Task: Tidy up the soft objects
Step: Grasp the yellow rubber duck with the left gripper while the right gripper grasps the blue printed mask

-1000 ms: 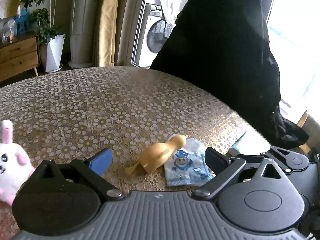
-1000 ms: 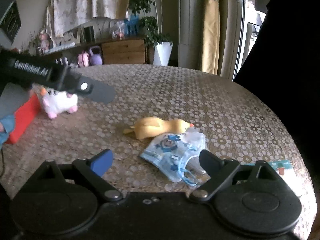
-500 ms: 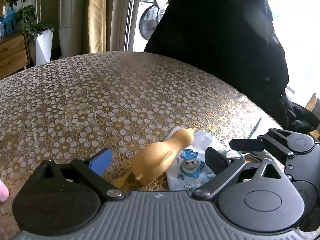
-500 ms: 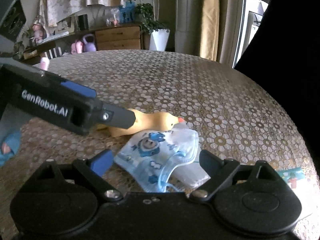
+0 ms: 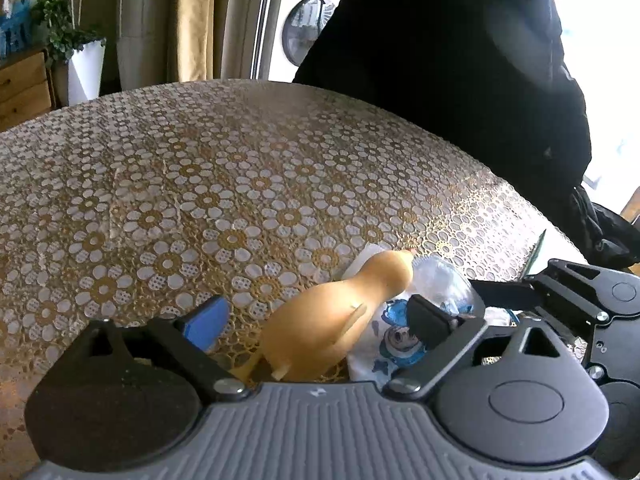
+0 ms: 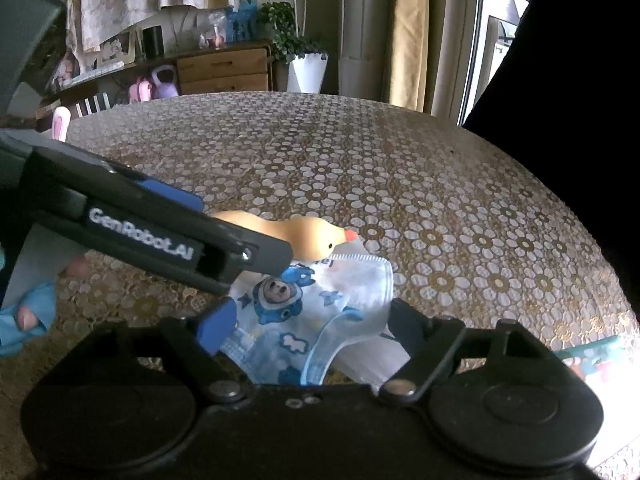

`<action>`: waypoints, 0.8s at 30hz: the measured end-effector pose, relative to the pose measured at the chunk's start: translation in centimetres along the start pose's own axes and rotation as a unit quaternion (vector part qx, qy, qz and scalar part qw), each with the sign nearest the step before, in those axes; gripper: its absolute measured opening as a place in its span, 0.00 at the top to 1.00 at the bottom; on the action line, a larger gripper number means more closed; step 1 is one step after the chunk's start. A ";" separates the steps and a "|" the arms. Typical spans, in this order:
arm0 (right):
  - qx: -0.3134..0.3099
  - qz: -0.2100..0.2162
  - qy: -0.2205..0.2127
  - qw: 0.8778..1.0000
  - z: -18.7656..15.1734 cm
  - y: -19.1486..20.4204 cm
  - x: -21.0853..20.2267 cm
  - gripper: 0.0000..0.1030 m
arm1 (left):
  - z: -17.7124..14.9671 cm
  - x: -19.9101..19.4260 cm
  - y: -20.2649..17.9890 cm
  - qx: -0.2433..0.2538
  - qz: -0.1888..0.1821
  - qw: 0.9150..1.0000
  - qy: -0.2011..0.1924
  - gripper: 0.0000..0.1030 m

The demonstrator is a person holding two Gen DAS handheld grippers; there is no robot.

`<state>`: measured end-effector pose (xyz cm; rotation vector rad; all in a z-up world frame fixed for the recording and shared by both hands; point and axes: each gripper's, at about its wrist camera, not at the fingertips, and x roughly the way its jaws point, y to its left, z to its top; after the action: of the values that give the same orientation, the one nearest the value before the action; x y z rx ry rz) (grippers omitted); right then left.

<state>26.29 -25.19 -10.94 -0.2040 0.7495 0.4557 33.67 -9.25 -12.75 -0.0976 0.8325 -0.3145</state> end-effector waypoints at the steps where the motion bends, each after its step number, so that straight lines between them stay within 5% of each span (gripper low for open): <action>1: -0.003 -0.006 -0.002 1.000 0.0 0.1 -0.1 0.27 | -0.1 0.0 0.0 0.000 -0.001 1.000 0.002 0.16; 5: -0.012 -0.019 -0.005 1.000 0.0 0.2 -0.1 0.36 | -0.2 0.0 -0.2 0.003 -0.007 1.000 0.004 0.36; 10: -0.030 -0.044 -0.017 0.998 0.1 0.5 -0.5 0.55 | -0.3 -0.4 -0.4 0.009 -0.008 1.000 0.001 0.49; 24: -0.075 -0.070 -0.032 0.994 0.3 2.3 -1.5 0.90 | -0.5 -2.2 0.2 -0.009 0.000 1.000 -0.005 0.67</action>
<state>24.44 -23.54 -9.72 -0.3791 0.6329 0.3833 31.96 -8.35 -11.57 -0.1159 0.8264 -0.3074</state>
